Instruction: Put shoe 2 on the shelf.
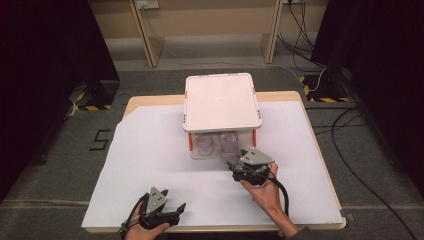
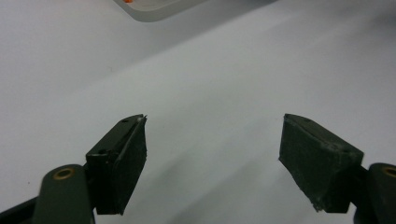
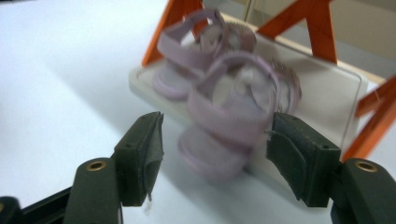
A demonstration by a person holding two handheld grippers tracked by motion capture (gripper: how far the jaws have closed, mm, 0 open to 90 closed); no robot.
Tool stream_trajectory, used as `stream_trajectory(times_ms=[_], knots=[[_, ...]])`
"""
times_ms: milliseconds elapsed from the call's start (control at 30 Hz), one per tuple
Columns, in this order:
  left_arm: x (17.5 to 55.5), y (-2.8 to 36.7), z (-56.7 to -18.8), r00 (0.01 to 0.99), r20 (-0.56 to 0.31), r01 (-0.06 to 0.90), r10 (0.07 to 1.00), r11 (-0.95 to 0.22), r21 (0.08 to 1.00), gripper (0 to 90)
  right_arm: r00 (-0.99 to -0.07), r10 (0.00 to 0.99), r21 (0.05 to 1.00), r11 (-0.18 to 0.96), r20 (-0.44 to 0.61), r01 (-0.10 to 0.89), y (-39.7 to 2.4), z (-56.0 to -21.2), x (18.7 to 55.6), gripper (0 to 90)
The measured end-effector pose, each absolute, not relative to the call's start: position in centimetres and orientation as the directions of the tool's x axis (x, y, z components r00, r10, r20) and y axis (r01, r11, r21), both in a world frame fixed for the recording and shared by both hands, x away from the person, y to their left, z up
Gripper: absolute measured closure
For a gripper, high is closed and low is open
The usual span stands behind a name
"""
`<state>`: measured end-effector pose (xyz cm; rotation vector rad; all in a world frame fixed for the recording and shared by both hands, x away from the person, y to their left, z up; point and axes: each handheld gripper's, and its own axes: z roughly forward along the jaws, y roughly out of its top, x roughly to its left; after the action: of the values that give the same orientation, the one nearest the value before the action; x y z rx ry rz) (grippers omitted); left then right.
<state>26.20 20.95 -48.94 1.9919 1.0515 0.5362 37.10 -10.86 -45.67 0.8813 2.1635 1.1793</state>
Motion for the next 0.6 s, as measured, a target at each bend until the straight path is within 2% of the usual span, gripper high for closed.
stream_trajectory(times_ms=[333,500,600], knots=[[26.2,20.9,-49.0,0.566,0.002,0.485,0.824,-0.335,0.808,22.8,-0.639,0.748,0.813,0.478,-0.179,0.332,-11.0,-47.3,37.7,32.7],[26.3,20.9,-49.1,0.568,0.002,0.485,0.823,-0.337,0.807,22.8,-0.647,0.721,0.775,0.549,-0.250,0.312,-10.2,-48.1,38.2,41.2],[26.2,20.9,-49.0,0.568,0.003,0.483,0.823,-0.337,0.808,22.9,-0.634,0.721,0.767,0.565,-0.282,0.302,-10.1,-48.4,38.5,41.4]])
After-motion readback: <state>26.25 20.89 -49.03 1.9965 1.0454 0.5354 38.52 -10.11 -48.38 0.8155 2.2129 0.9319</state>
